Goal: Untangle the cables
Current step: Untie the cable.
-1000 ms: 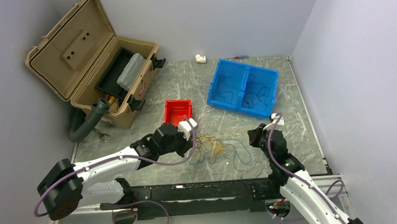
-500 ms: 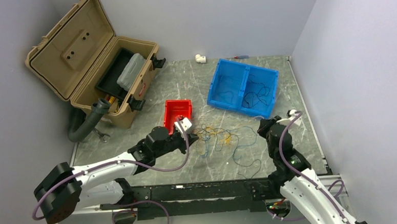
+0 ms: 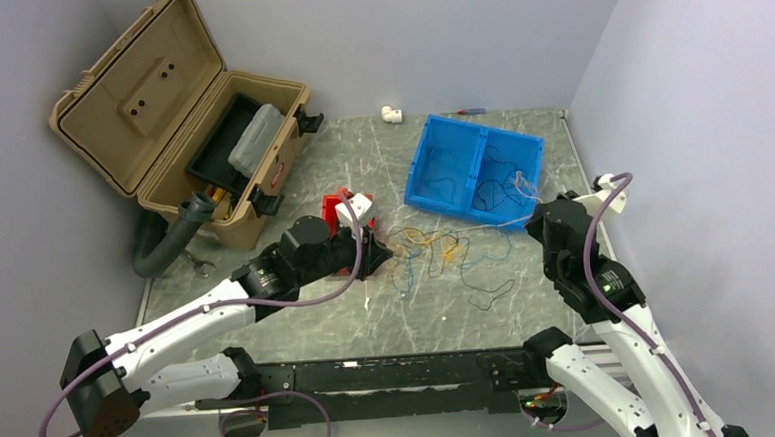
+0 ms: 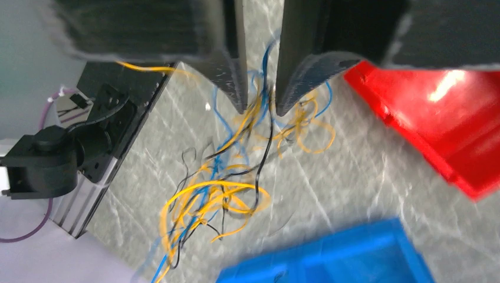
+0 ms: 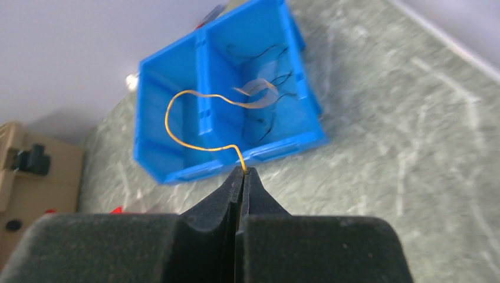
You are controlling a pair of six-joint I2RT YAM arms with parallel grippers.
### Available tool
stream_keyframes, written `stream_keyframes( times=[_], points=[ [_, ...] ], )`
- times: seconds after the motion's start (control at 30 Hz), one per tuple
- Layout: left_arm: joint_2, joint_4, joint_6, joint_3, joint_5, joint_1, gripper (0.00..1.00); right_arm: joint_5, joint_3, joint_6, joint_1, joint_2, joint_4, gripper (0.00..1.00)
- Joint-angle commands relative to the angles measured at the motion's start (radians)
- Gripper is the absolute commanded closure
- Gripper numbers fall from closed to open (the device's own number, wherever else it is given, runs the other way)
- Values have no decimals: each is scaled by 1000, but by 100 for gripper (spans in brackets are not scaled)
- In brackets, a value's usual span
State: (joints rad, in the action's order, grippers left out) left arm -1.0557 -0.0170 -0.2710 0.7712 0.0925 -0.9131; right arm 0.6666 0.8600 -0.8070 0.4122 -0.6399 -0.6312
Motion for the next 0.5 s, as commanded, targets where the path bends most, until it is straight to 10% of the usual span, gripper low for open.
stream_keyframes(
  times=[0.0, 0.2, 0.47],
  points=[
    [19, 261, -58, 31, 8, 21, 54, 46, 56, 128, -34, 28, -133, 100],
    [-33, 271, -47, 81, 105, 19, 29, -398, -3, 292, -34, 53, -59, 94],
    [-243, 210, 5, 177, 115, -27, 21, -376, -1, 278, -34, 3, -81, 87]
  ],
)
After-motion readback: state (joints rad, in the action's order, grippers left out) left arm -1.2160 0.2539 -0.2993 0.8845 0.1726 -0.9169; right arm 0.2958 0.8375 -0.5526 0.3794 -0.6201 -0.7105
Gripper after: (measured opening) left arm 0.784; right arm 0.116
